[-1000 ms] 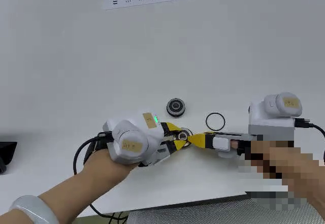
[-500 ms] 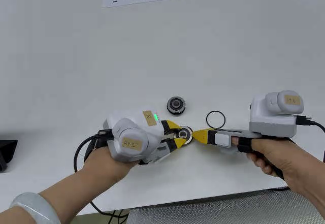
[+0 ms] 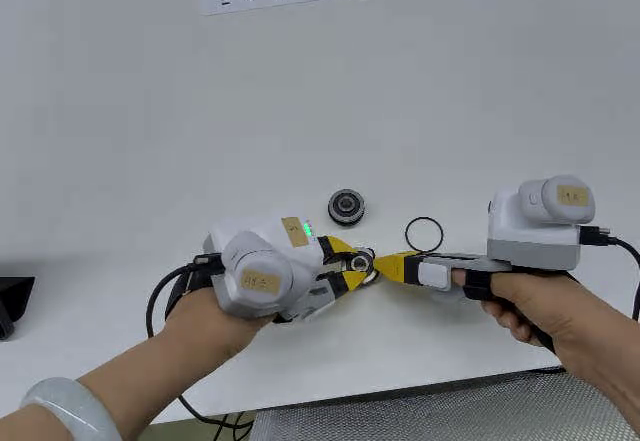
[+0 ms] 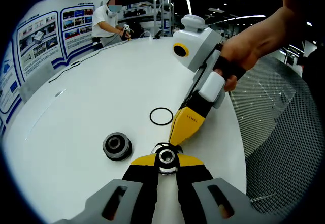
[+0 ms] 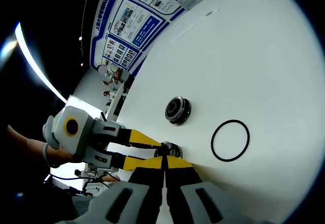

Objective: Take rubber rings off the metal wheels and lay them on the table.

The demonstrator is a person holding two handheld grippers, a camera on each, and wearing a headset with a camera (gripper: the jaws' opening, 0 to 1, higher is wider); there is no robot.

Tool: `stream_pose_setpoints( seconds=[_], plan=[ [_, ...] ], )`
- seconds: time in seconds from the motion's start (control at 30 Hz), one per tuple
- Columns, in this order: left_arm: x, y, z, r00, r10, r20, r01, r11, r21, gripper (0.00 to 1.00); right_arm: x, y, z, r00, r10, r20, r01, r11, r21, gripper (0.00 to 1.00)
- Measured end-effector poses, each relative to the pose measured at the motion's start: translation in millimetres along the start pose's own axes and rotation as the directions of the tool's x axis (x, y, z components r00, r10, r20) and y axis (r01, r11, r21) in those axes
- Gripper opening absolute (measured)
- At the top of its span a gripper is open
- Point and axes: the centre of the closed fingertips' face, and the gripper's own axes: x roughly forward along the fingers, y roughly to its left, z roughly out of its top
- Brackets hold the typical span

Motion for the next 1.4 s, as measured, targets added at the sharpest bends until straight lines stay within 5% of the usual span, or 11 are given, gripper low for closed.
stream_pose_setpoints(
  seconds=[0.87, 1.4],
  plan=[
    [-0.2, -0.2, 0.1, 1.0, 0.0, 0.0, 0.0, 1.0, -0.001, 0.13, 2.2, 14.0, 3.7, 0.9988, 0.045, 0.017, -0.045, 0.999, 0.022, 0.02],
    [0.0, -0.2, 0.2, 1.0, 0.006, 0.004, -0.006, 1.0, 0.002, 0.14, 0.6, 6.5, 2.5, 0.9996, 0.016, 0.023, -0.016, 0.999, 0.029, 0.02]
  ],
)
